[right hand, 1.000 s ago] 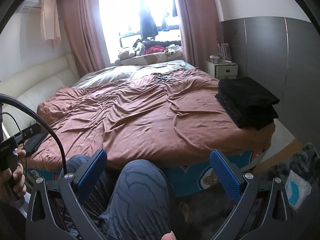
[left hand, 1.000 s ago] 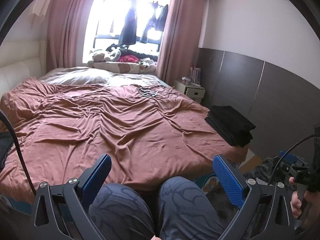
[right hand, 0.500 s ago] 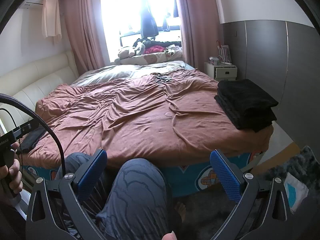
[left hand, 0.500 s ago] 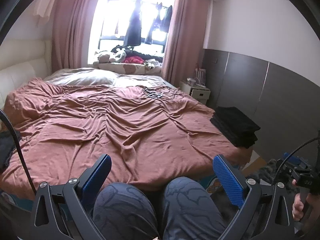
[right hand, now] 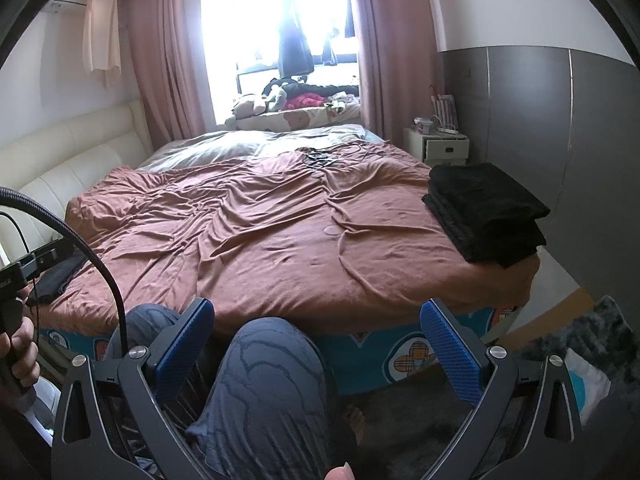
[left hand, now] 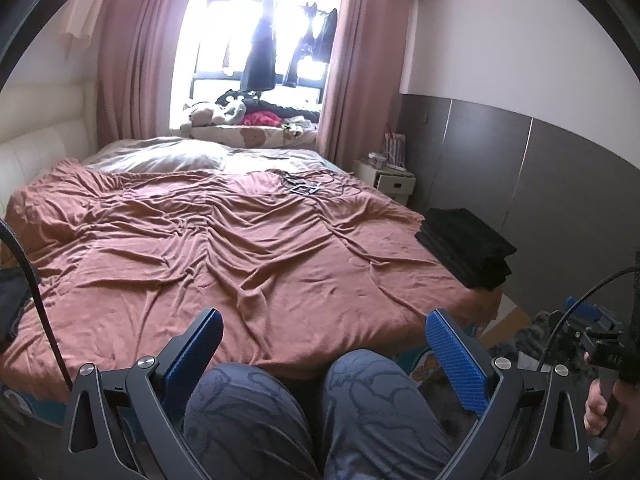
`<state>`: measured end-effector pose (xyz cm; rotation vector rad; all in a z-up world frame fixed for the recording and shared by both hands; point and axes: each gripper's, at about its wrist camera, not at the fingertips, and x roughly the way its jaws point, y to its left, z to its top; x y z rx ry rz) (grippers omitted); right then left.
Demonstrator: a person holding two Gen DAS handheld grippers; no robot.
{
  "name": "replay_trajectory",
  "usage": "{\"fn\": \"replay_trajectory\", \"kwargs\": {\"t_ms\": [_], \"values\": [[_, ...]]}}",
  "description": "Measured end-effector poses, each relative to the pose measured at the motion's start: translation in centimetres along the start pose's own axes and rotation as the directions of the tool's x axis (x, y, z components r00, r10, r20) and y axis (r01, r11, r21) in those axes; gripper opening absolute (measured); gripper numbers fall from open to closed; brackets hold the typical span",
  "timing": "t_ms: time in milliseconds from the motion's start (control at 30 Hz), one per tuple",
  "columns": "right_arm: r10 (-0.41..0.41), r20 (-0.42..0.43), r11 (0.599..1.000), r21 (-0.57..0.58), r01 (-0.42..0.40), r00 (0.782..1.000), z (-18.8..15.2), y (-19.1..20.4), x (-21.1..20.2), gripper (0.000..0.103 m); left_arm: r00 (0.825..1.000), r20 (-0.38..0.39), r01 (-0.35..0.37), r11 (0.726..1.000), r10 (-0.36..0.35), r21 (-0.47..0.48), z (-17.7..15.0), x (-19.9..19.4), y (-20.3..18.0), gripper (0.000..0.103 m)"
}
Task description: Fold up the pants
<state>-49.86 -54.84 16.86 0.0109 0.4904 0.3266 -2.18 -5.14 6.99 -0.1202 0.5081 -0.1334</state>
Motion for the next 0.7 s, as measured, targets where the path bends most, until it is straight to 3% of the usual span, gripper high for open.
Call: {"fn": "replay_trajectory", "kwargs": {"t_ms": [700], "values": [[-0.005,-0.003,1.000,0.005,0.005,1.000,0.2,-1.6,-0.1,0.103,1.000,0.000,0.024,0.999,-0.024,0.030,-0.3,-0.3,-1.2,0.102]]}}
